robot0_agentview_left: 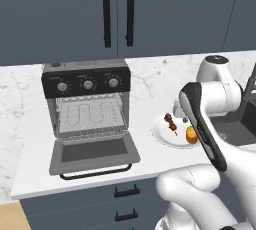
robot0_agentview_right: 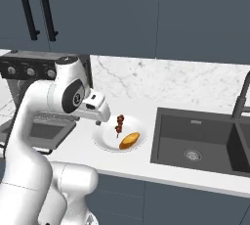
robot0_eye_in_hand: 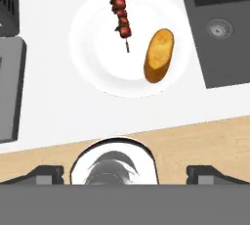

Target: Pick up the kebab skewer and baguette bread, and place them inside the toaster oven. Close the toaster oven door and start by setting the timer.

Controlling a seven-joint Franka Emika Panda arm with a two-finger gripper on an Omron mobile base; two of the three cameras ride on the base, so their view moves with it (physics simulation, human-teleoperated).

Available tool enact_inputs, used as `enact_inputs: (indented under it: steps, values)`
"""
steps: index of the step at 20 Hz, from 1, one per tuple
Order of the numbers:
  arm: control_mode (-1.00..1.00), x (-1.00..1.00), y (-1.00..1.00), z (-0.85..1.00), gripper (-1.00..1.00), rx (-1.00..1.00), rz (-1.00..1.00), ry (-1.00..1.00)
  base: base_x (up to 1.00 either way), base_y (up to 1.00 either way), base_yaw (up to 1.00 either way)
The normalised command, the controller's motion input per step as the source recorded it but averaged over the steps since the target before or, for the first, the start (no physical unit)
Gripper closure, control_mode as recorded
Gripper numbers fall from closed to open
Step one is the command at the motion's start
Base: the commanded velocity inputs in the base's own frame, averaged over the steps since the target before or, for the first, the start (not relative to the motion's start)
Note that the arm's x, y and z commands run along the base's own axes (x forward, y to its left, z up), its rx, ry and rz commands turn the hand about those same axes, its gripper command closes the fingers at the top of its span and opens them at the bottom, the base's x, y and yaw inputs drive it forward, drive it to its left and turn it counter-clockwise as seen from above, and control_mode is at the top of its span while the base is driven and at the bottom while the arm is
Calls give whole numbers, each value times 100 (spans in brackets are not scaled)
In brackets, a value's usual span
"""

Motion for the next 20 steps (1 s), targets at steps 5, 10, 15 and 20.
enact_inputs:
  steps: [5,10,15,20]
  values:
    - [-100,71,-36,-88,-100,-24,16,-3,0,0,0]
    - [-100,86,-9,-56,-100,4,9,-6,0,0,0]
    - [-100,87,0,-44,-100,15,5,0,0,0,0]
    - [-100,85,-18,-37,-100,5,4,1,0,0,0]
